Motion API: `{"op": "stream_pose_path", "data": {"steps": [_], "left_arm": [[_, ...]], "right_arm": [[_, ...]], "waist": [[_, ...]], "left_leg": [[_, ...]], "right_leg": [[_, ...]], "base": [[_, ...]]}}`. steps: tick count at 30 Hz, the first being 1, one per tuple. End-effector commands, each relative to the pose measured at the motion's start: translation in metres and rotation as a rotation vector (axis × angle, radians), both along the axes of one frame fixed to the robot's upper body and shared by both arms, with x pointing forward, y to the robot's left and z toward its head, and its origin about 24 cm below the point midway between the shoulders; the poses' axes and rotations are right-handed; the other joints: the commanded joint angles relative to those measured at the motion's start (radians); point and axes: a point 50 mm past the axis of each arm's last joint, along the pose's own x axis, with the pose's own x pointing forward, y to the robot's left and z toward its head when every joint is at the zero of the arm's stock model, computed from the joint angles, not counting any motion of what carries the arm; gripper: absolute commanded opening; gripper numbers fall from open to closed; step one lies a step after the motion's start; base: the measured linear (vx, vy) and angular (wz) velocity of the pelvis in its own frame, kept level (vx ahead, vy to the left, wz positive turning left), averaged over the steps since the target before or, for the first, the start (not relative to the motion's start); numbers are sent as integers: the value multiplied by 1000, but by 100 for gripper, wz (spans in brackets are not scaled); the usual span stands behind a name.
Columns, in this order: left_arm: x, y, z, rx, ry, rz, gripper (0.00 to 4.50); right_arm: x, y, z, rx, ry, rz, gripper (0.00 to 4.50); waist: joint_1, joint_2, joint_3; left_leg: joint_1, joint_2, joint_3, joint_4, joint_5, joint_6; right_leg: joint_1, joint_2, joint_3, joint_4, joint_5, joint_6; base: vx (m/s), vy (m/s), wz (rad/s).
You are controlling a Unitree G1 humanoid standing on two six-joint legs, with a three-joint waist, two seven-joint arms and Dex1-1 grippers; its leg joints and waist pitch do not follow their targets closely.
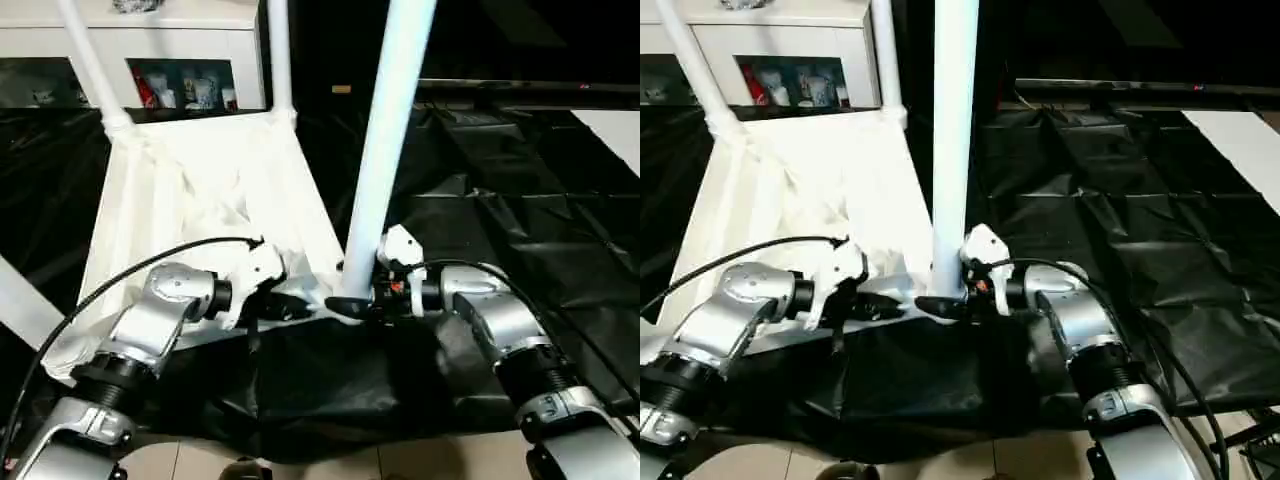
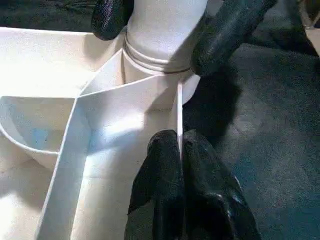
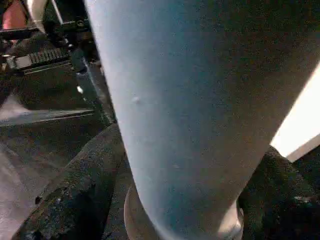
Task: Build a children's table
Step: Rotate leg to tighten
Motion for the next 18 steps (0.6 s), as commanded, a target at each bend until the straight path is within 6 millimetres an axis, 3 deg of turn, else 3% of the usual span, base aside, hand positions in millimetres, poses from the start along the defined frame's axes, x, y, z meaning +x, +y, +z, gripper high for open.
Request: {"op": "stream_pose_path", "data": {"steps": [1, 9, 13, 18], "left_arm": [[-1, -13, 14, -62, -52, -78, 0], [-2, -13, 12, -60, -45, -72, 0], [9, -19, 14, -84, -80, 24, 0], [28, -41, 19, -112, -134, 197, 0]], "right_arm": [[-3, 7, 3, 5, 4, 59, 310], [-6, 8, 2, 15, 21, 73, 239], [-6, 12, -3, 27, 36, 22, 234], [9, 27, -19, -2, 27, -313, 218]], "waist": [[-2, -5, -70], [-3, -3, -71], [-1, -3, -70], [-10, -8, -65]], "left_leg": [[22, 44, -9, -65, -186, 49], [21, 43, -9, -65, -180, 46], [23, 44, -9, -65, -182, 44], [26, 38, -12, -68, -224, 8]], "right_leg": [[46, -85, 52, -80, -178, -218], [46, -83, 52, -79, -174, -212], [45, -83, 52, -81, -178, -211], [42, -89, 53, -96, -312, -177]], "base": [[0, 0, 0], [0, 0, 0], [0, 0, 0], [0, 0, 0]]}}
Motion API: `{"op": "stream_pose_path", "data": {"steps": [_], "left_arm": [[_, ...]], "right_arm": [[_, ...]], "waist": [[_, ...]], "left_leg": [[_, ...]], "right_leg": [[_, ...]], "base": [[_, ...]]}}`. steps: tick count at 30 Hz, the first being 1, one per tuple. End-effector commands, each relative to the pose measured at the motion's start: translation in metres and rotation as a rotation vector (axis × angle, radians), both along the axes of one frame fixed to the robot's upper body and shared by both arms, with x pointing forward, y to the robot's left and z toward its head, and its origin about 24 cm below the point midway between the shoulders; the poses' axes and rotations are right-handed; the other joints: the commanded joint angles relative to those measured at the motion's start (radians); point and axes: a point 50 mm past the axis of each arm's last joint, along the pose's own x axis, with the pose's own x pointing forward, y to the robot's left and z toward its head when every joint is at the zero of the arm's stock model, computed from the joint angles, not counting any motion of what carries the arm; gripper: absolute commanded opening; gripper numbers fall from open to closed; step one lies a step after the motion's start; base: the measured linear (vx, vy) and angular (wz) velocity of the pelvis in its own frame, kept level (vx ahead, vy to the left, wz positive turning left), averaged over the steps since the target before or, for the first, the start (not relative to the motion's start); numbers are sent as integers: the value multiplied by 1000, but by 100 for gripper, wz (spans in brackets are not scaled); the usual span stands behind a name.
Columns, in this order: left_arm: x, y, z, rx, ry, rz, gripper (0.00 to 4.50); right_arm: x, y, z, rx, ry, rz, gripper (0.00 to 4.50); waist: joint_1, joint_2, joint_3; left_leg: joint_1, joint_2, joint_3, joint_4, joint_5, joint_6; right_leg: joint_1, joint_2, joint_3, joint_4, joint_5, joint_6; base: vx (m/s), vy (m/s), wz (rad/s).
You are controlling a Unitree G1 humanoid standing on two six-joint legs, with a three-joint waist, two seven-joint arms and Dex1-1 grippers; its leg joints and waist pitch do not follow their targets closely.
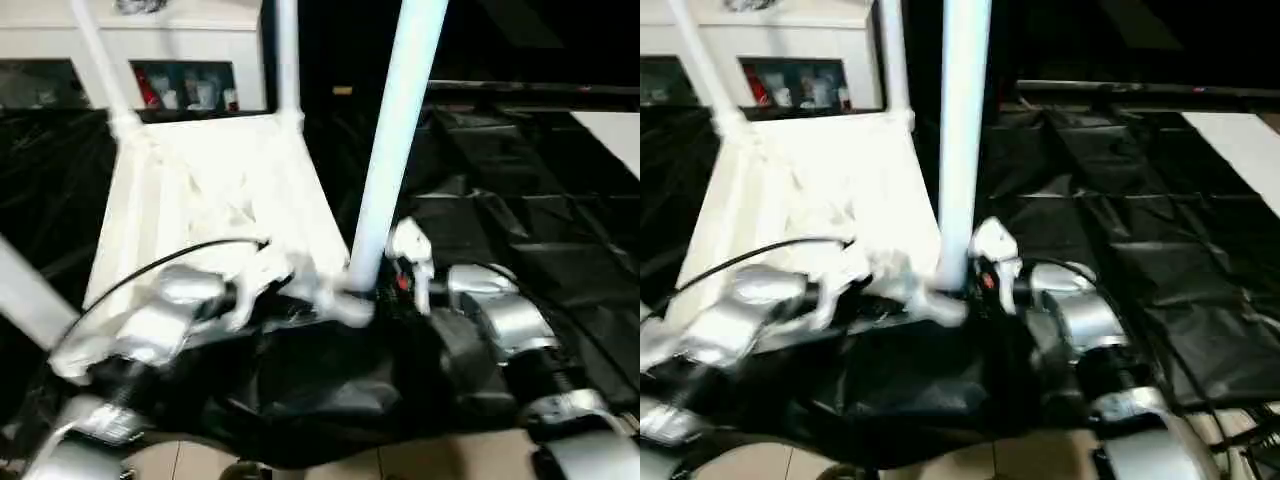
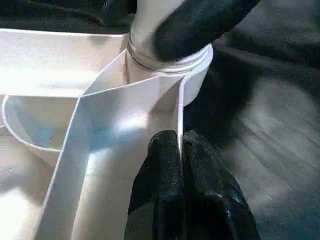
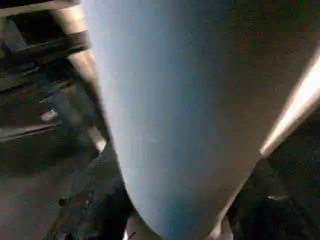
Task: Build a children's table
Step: Rotate leg to tighten
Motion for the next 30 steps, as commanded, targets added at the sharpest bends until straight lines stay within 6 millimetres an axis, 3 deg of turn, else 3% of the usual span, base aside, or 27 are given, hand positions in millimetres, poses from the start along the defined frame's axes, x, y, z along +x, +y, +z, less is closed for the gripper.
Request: {"op": "stream_pose_path", "data": {"steps": [1, 5, 8, 10, 12, 15, 21, 30], "left_arm": [[16, -23, 23, -105, -109, 77, 0], [29, -42, 27, -121, -141, 214, 0], [30, -54, 29, -138, -148, 217, 0], [28, -58, 29, -134, -156, 191, 0], [26, -59, 28, -135, -156, 170, 0], [23, -57, 26, -141, -144, 146, 0], [14, -43, 23, -139, -124, 46, 0], [-5, -12, 23, -124, -59, -132, 0]], "right_arm": [[-1, 23, -19, -26, 87, -91, 210], [10, 36, -27, 3, 152, -374, 199], [13, 49, -24, 24, 145, -435, 199], [12, 58, -20, 37, 98, -369, 199], [10, 63, -17, 60, 87, -320, 254], [9, 64, -16, 96, 107, -284, 276], [7, 50, -10, 53, 43, -132, 336], [-10, 12, -3, -27, 29, 233, 336]], "waist": [[-5, -9, -63], [-25, -4, -65], [-32, -3, -69], [-33, -4, -71], [-33, -4, -71], [-34, -5, -70], [-38, -2, -68], [-14, 0, -66]], "left_leg": [[20, 37, -12, -69, -225, 5], [21, 34, -16, -70, -254, -10], [15, 34, -16, -69, -231, -1], [14, 34, -15, -67, -215, 9], [11, 34, -13, -66, -200, 23], [12, 34, -13, -66, -203, 38], [13, 36, -13, -66, -224, 41], [18, 45, -10, -67, -227, 56]], "right_leg": [[41, -88, 53, -99, -328, -173], [39, -86, 51, -105, -370, -156], [42, -85, 51, -99, -301, -168], [44, -84, 51, -95, -249, -179], [46, -85, 51, -92, -215, -189], [49, -84, 51, -92, -205, -199], [48, -84, 51, -94, -231, -204], [43, -83, 53, -90, -217, -215]], "base": [[0, 0, 0], [0, 0, 0], [0, 0, 0], [0, 0, 0], [0, 0, 0], [0, 0, 0], [0, 0, 0], [0, 0, 0]]}}
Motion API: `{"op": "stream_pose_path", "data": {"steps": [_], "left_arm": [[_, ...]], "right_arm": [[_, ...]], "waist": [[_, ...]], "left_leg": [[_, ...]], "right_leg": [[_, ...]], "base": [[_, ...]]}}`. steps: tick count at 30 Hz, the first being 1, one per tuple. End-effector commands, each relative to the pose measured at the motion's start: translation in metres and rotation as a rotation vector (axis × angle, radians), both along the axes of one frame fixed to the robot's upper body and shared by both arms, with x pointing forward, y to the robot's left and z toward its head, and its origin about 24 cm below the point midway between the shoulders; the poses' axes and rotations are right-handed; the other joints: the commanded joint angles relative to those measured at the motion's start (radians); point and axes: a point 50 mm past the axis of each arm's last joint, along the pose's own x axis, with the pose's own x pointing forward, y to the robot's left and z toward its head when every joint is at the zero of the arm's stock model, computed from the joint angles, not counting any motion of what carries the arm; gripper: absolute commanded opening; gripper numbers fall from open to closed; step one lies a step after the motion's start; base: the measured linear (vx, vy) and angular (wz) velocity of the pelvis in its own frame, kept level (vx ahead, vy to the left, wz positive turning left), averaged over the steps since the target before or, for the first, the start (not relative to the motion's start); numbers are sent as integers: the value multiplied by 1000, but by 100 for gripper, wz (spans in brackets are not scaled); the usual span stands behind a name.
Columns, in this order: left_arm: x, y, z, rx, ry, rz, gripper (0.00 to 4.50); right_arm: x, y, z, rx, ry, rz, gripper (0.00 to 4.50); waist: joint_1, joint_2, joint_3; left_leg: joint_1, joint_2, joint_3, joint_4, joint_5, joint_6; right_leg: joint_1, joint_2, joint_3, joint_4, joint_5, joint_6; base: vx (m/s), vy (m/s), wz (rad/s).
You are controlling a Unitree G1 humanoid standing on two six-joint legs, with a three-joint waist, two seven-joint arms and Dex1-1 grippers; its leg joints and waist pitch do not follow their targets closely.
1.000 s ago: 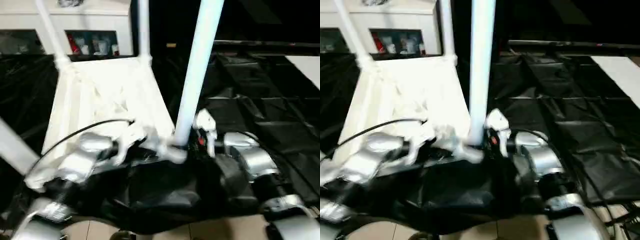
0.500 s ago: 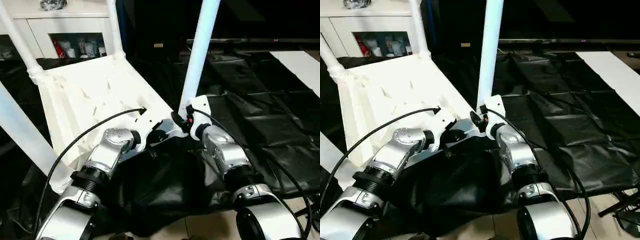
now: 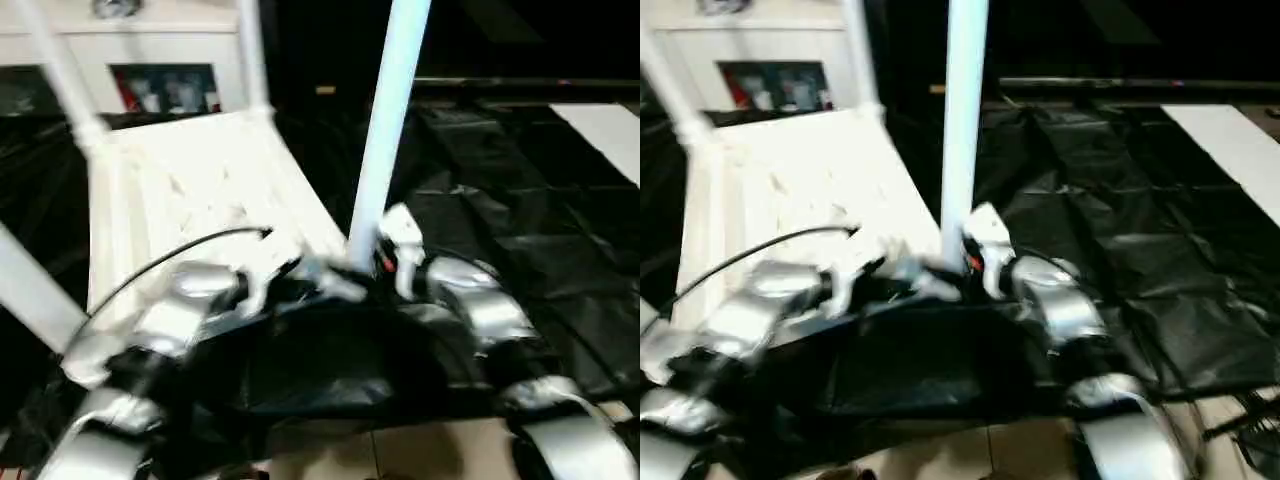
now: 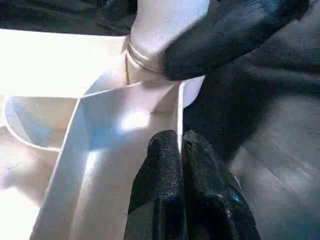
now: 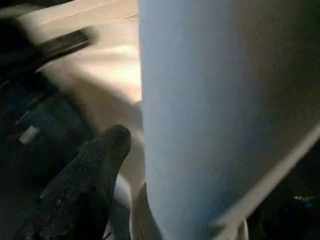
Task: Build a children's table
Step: Rotate leg to tighten
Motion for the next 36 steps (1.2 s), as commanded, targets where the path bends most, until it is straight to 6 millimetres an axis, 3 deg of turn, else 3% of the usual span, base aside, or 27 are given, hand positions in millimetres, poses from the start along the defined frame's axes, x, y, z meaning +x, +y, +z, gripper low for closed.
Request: {"op": "stream_pose_path", "data": {"steps": [1, 4, 11, 17, 24, 27, 30, 31, 33, 34, 36], "left_arm": [[-4, -16, 21, -95, -70, -142, 0], [-10, -4, 17, -59, -40, -182, 0], [-18, 9, 16, -42, 5, -224, 0], [-21, 11, 17, -41, 14, -234, 0], [-18, 6, 17, -58, 7, -212, 0], [-8, -3, 20, -89, -32, -120, 0], [0, -10, 22, -100, -59, -52, 0], [8, -18, 23, -104, -80, 16, 0], [15, -26, 23, -106, -96, 69, 0], [17, -28, 24, -107, -99, 88, 0], [23, -39, 24, -113, -113, 150, 0]], "right_arm": [[-10, 8, -4, -14, 40, 139, 336], [-13, 3, -3, -31, 43, 185, 336], [-17, 1, -3, -29, 80, 238, 321], [-20, 2, -4, -22, 93, 258, 269], [-23, 5, -6, 8, 112, 249, 256], [-21, 12, -11, 44, 102, 157, 256], [-15, 17, -15, 50, 98, 34, 254], [-7, 23, -20, 50, 102, -104, 253], [-1, 29, -23, 54, 117, -214, 253], [0, 31, -24, 59, 118, -247, 253], [4, 42, -24, 77, 131, -344, 253]], "waist": [[2, 0, -64], [10, -1, -64], [14, -4, -68], [16, -2, -67], [16, 0, -68], [16, -2, -67], [11, -6, -63], [9, -5, -63], [1, -6, -63], [-3, -5, -64], [-12, -6, -64]], "left_leg": [[20, 45, -10, -67, -234, 52], [23, 45, -11, -69, -241, 40], [19, 45, -10, -68, -202, 44], [20, 45, -10, -68, -204, 41], [20, 44, -10, -68, -200, 37], [21, 45, -10, -69, -207, 33], [21, 40, -11, -71, -225, 19], [23, 38, -10, -70, -231, 11], [23, 36, -14, -71, -246, -11], [20, 37, -17, -73, -242, -12], [23, 36, -16, -72, -248, -12]], "right_leg": [[44, -82, 52, -88, -234, -212], [42, -84, 53, -89, -256, -207], [45, -82, 52, -79, -185, -222], [44, -83, 53, -79, -190, -220], [45, -82, 53, -79, -182, -218], [43, -83, 54, -81, -187, -221], [44, -86, 54, -90, -262, -199], [41, -86, 54, -94, -297, -189], [42, -89, 52, -99, -356, -173], [46, -89, 51, -98, -352, -166], [40, -86, 52, -99, -340, -166]], "base": [[0, 0, 0], [0, 0, 0], [0, 0, 0], [0, 0, 0], [0, 0, 0], [0, 0, 0], [0, 0, 0], [0, 0, 0], [0, 0, 0], [0, 0, 0], [0, 0, 0]]}}
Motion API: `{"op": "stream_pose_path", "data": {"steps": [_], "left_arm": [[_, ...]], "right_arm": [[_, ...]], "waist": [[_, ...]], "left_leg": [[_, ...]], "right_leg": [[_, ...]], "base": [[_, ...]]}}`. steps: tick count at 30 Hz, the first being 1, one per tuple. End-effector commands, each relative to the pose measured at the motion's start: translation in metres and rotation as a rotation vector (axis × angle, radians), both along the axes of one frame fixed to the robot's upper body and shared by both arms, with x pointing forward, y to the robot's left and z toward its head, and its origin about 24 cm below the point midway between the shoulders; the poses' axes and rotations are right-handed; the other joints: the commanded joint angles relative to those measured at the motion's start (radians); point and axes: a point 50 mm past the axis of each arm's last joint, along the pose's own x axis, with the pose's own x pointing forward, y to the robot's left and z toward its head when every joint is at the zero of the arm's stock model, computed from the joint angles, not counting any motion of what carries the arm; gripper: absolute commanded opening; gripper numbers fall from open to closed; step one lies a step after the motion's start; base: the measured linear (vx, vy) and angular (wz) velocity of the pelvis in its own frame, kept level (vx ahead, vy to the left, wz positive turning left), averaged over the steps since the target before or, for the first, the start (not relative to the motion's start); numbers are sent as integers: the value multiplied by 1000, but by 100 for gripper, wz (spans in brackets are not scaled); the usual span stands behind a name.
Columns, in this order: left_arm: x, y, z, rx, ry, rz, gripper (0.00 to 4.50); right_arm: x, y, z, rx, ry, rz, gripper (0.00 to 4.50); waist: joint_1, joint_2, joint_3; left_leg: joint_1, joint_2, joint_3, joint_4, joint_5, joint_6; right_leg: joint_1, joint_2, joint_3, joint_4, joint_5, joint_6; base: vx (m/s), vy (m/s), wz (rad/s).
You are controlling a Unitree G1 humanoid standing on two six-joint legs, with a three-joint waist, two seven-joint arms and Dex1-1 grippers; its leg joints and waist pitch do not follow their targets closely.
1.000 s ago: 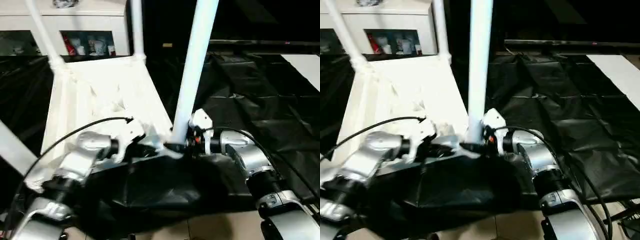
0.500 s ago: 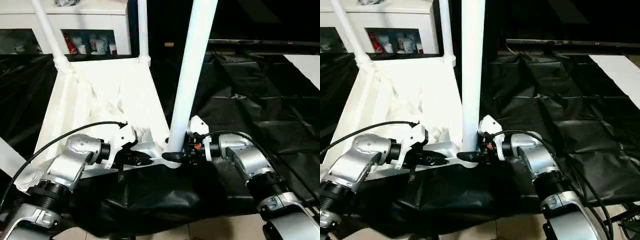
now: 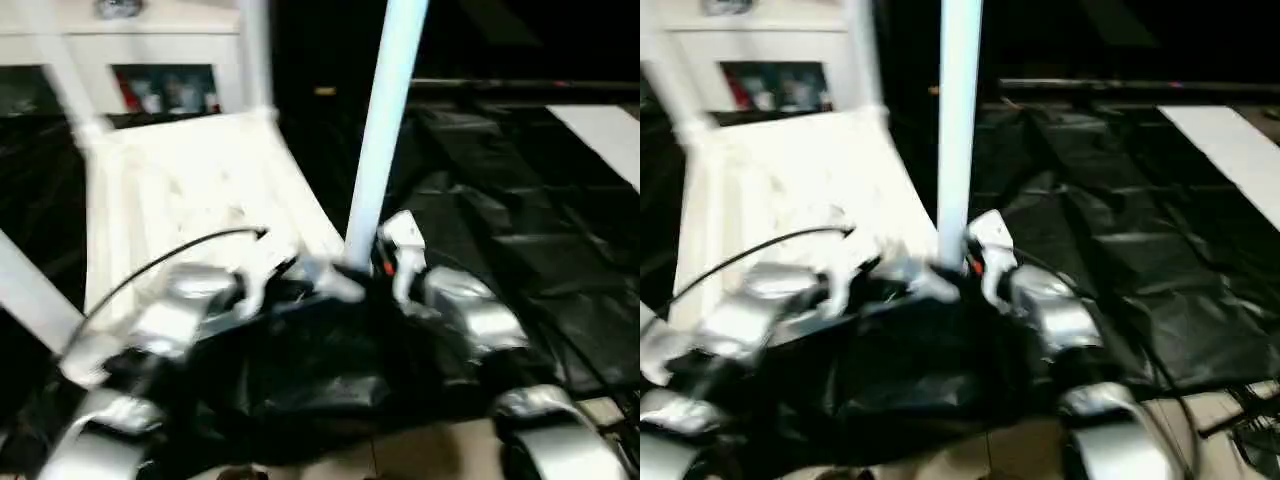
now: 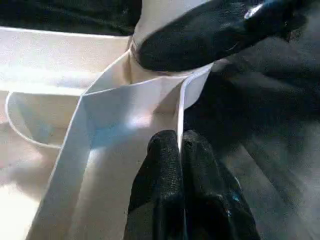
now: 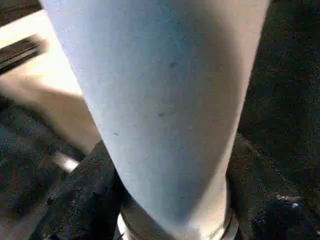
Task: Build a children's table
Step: Rotate leg to tighten
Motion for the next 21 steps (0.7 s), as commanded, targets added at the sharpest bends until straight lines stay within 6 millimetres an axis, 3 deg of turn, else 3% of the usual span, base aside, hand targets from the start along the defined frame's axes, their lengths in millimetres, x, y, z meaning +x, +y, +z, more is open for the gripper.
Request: {"op": "stream_pose_path", "data": {"steps": [1, 7, 8, 11, 14, 21], "left_arm": [[13, -33, 26, -109, -109, 34, 0], [12, -53, 28, -126, -139, 32, 0], [10, -53, 28, -134, -137, 6, 0], [6, -51, 27, -141, -132, -27, 0], [1, -46, 25, -141, -124, -73, 0], [-10, -19, 24, -111, -107, -201, 0]], "right_arm": [[-6, 38, -9, 20, 62, 14, 253], [-10, 66, -5, 41, 41, 46, 253], [-12, 66, -5, 64, 51, 67, 309], [-14, 64, -5, 93, 62, 97, 329], [-15, 57, -4, 73, 47, 145, 368], [-25, 21, 3, 14, 2, 403, 370]], "waist": [[3, -4, -67], [0, -4, -73], [1, -5, -73], [0, -4, -70], [-2, -3, -70], [3, -1, -68]], "left_leg": [[19, 36, -16, -70, -240, -8], [10, 34, -11, -64, -166, 35], [10, 35, -11, -64, -162, 43], [12, 36, -10, -65, -184, 48], [13, 36, -11, -66, -197, 43], [14, 40, -12, -66, -215, 54]], "right_leg": [[45, -86, 52, -97, -326, -170], [52, -83, 52, -84, -160, -204], [52, -83, 52, -83, -146, -210], [52, -84, 51, -86, -177, -210], [52, -85, 52, -89, -203, -206], [52, -83, 53, -90, -214, -202]], "base": [[0, 0, 0], [0, 0, 0], [0, 0, 0], [0, 0, 0], [0, 0, 0], [0, 0, 0]]}}
